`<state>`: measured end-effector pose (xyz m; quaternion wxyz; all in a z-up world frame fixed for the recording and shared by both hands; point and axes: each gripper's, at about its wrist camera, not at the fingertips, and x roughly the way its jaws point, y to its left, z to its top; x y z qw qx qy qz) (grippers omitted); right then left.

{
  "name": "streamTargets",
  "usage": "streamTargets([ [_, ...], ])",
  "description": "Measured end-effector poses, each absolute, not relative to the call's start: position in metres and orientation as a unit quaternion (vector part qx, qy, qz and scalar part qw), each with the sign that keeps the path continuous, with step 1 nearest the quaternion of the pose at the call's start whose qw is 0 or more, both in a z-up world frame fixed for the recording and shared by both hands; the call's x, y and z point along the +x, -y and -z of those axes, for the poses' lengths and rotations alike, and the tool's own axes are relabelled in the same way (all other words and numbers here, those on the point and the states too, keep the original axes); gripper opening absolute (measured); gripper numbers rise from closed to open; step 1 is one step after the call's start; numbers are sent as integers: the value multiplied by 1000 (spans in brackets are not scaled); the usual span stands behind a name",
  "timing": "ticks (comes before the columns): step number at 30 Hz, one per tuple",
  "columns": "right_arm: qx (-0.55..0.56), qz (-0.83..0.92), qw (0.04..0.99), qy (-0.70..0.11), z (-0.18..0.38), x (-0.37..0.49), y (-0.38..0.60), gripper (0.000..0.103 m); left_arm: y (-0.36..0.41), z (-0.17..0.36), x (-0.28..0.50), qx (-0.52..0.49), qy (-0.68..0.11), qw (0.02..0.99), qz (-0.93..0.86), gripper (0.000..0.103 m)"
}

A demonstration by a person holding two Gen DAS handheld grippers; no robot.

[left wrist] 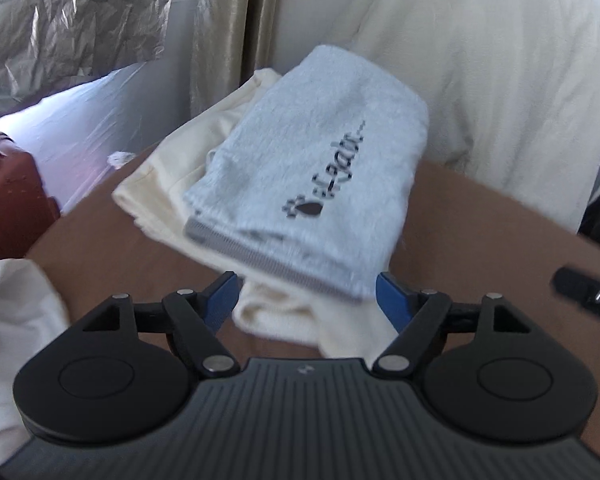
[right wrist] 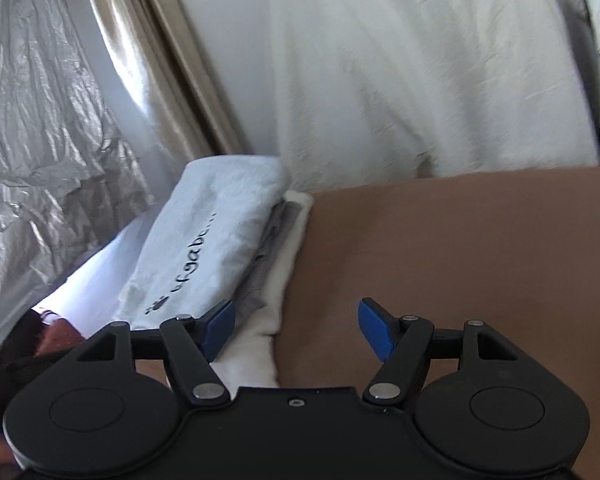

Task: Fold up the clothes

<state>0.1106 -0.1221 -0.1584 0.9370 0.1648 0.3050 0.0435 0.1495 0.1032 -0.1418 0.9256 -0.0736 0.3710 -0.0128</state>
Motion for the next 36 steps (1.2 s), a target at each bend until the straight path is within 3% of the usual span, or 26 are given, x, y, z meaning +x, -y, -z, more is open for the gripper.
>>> streamTargets([
  [8,143,-36,938,-314,136,81,130,78,-84,132,131,-41,-387,921,24,77],
  [21,129,-8,927,-353,127,49,158,79,-50,103,78,9,-368,930,2,98],
  [25,115,-32,914,-387,123,45,160,79,-42,96,63,11,-365,931,13,99],
  [29,127,-36,914,-385,115,38,165,90,-38,99,52,-16,-370,929,26,99],
  [36,117,-24,914,-388,117,31,171,91,-31,103,40,-11,-386,923,9,99],
])
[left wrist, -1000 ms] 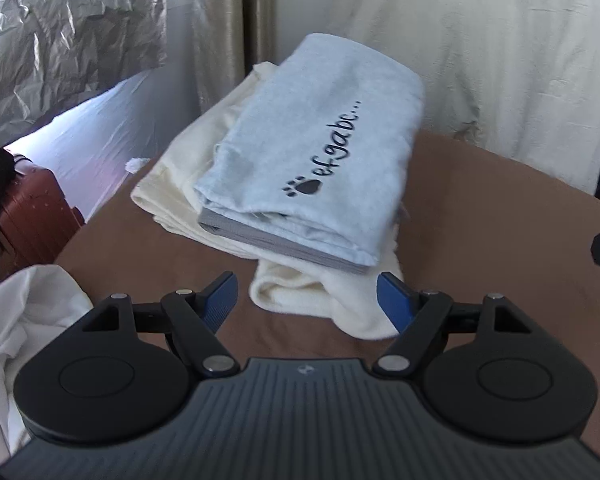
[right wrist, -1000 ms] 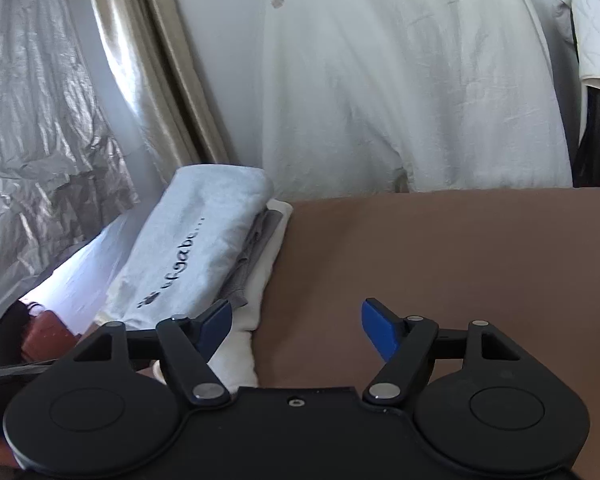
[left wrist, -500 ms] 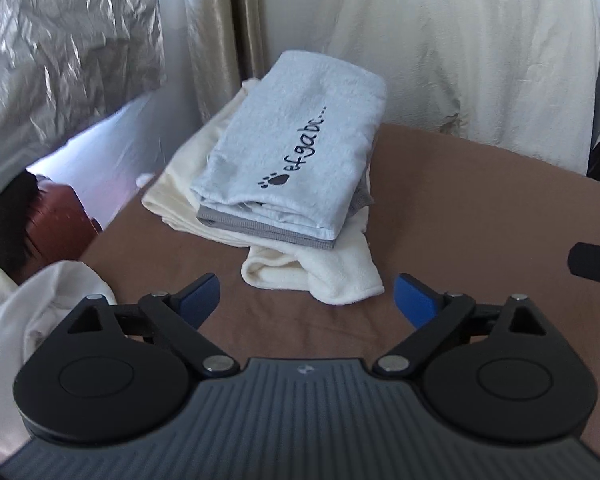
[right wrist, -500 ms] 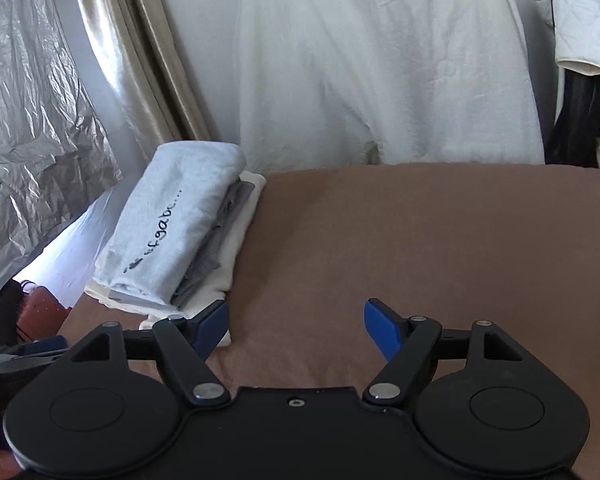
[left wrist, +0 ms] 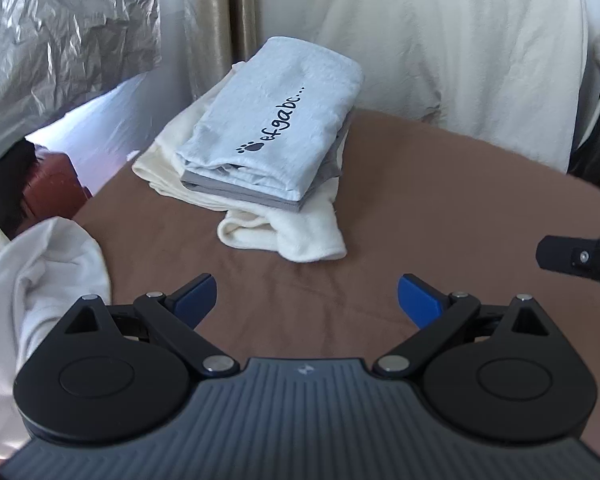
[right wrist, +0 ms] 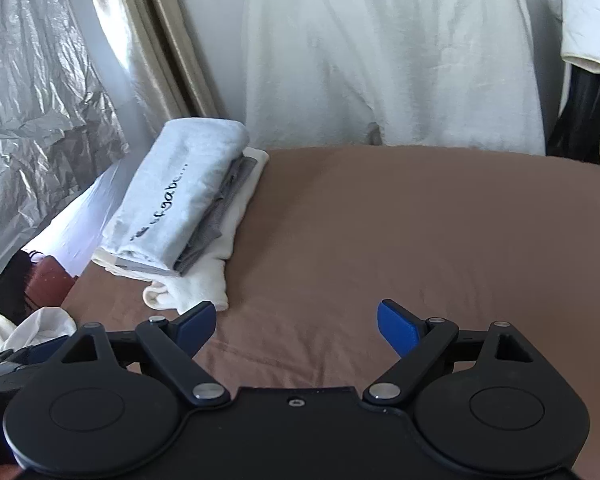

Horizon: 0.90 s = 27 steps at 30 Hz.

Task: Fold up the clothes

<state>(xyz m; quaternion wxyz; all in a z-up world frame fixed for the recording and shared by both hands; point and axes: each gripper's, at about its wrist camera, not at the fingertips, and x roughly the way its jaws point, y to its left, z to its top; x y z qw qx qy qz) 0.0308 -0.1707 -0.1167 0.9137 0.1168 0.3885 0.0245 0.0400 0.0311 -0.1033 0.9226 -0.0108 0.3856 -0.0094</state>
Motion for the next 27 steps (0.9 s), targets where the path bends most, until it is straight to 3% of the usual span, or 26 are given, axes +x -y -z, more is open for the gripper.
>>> streamTargets([
  [27,161,-16,901,-402,149,47,162,91,-25,126,51,0,-399,917,11,99],
])
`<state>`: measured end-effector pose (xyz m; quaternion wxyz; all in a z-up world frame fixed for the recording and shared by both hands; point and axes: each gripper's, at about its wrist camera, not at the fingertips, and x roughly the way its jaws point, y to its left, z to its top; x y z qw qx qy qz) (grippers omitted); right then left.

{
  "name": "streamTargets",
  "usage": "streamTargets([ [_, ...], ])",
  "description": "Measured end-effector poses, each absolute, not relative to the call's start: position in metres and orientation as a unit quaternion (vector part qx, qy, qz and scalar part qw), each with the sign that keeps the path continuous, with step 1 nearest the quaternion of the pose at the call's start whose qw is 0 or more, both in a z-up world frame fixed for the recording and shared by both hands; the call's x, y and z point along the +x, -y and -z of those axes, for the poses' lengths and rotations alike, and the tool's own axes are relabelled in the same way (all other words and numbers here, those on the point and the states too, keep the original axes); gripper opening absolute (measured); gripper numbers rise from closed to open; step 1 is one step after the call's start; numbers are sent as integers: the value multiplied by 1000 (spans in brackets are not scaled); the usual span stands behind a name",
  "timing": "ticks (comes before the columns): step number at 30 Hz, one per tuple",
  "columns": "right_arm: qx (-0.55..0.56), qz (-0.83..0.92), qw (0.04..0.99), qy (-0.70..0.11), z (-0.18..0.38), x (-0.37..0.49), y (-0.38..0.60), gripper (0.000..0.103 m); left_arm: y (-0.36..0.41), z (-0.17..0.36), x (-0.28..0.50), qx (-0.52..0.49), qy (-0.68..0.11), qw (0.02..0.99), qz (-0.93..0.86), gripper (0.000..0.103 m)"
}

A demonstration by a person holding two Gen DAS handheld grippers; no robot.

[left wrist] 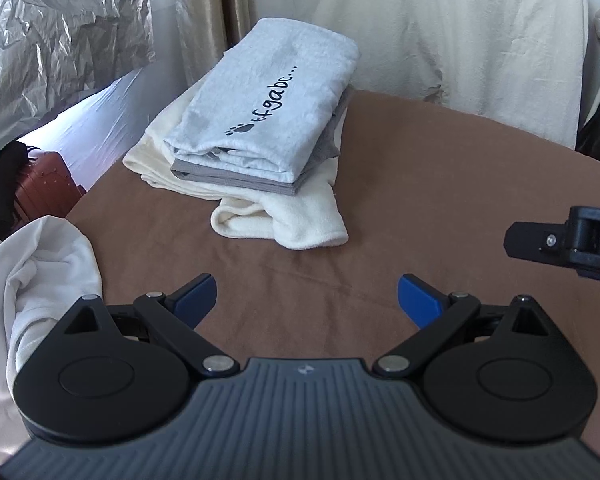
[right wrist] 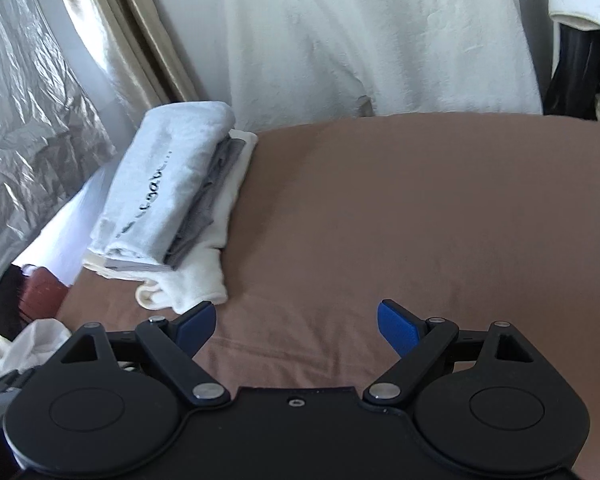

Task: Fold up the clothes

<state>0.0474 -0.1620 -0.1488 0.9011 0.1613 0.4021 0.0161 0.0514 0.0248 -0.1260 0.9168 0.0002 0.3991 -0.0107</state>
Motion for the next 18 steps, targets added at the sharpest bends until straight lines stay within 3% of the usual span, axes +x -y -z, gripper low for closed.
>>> streamTargets([
  [12,161,-9,897,-411,158,52,163,91,-29,128,55,42,-382,923,-33,99],
  [18,159,-13,895,-415,163,54,159,91,-49,129,59,-3,-389,920,-47,99],
])
